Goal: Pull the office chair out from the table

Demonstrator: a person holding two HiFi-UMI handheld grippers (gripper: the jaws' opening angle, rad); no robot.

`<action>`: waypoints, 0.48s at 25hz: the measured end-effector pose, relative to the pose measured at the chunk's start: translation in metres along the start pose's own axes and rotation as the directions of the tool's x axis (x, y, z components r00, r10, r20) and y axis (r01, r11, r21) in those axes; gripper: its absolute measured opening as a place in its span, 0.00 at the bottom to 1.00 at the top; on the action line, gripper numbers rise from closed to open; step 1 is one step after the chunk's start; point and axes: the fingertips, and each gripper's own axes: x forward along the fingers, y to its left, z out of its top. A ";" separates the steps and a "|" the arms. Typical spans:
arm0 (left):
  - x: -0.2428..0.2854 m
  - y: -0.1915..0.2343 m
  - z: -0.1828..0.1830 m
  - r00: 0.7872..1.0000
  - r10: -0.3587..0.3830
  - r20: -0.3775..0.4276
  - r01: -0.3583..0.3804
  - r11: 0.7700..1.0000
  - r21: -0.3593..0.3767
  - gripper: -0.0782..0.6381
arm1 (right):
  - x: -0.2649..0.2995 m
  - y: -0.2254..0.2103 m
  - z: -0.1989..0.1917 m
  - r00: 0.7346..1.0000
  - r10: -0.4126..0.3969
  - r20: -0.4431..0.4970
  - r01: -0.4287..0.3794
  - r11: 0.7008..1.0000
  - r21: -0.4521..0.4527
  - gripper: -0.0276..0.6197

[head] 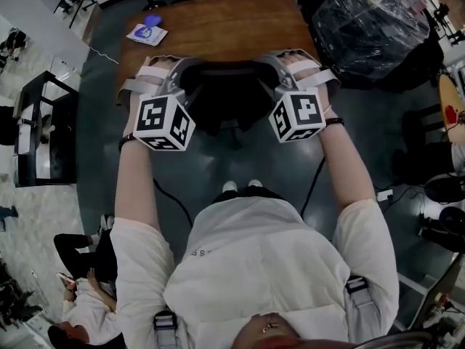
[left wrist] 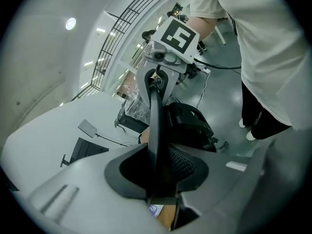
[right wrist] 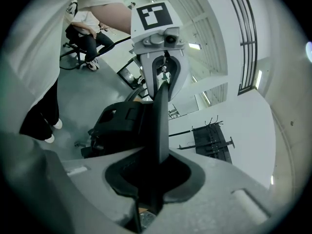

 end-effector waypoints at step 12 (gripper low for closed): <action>-0.021 -0.023 0.030 1.000 0.007 -0.001 -0.007 0.997 -0.072 0.29 | -0.034 0.020 0.005 0.999 -0.052 -0.003 0.052 0.998 -0.030 0.13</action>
